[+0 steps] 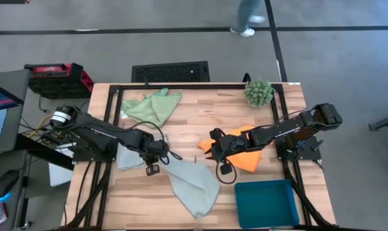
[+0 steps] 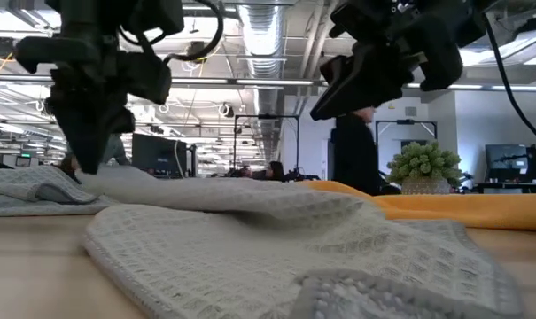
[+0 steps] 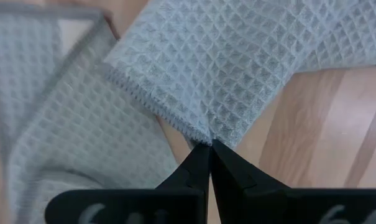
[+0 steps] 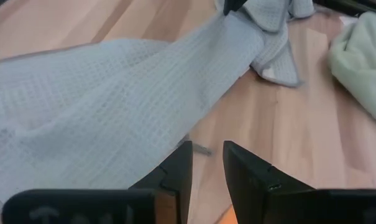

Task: Fold microfiber towels
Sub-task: Fold the bottom gray towel

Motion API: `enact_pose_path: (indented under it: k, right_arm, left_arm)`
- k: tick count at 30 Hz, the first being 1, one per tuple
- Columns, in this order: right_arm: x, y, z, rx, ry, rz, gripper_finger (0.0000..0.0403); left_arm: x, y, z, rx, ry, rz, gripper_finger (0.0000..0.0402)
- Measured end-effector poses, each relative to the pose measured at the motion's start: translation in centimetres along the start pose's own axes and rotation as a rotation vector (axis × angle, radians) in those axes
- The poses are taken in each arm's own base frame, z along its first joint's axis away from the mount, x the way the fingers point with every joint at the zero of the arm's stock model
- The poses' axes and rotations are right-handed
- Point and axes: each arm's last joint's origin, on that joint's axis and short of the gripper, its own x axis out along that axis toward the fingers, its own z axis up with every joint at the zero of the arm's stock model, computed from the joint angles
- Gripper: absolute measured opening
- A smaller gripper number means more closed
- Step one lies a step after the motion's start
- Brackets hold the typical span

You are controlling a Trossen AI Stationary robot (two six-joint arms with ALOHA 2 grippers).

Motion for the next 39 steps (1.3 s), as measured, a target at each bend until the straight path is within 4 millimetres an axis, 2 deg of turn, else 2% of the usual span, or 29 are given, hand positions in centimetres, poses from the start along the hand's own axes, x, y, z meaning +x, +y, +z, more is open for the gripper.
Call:
enact_pose_path:
  k: [11, 21, 25, 35, 39]
  right_arm:
    - [0.0, 0.0, 0.0, 0.017, -0.005, 0.006, 0.0113]
    - [0.0, 0.0, 0.0, 0.016, -0.005, 0.006, 0.0113]
    - [0.0, 0.0, 0.0, 0.016, -0.004, 0.006, 0.0113]
    - [0.0, 0.0, -0.1, 0.033, 0.005, 0.008, 0.0113]
    - [0.0, 0.0, -0.1, 0.033, 0.010, 0.009, 0.0113]
  left_arm:
    - [0.4, 0.0, 0.3, -0.045, -0.056, -0.011, 0.0004]
    - [0.3, 0.5, 0.6, -0.079, -0.081, 0.015, 0.0095]
    - [0.2, 1.3, 1.3, -0.155, -0.124, 0.043, 0.0116]
    - [-0.1, 3.5, 2.4, -0.195, -0.141, 0.011, 0.0122]
    - [-0.1, 3.8, 2.5, -0.184, -0.140, 0.002, 0.0121]
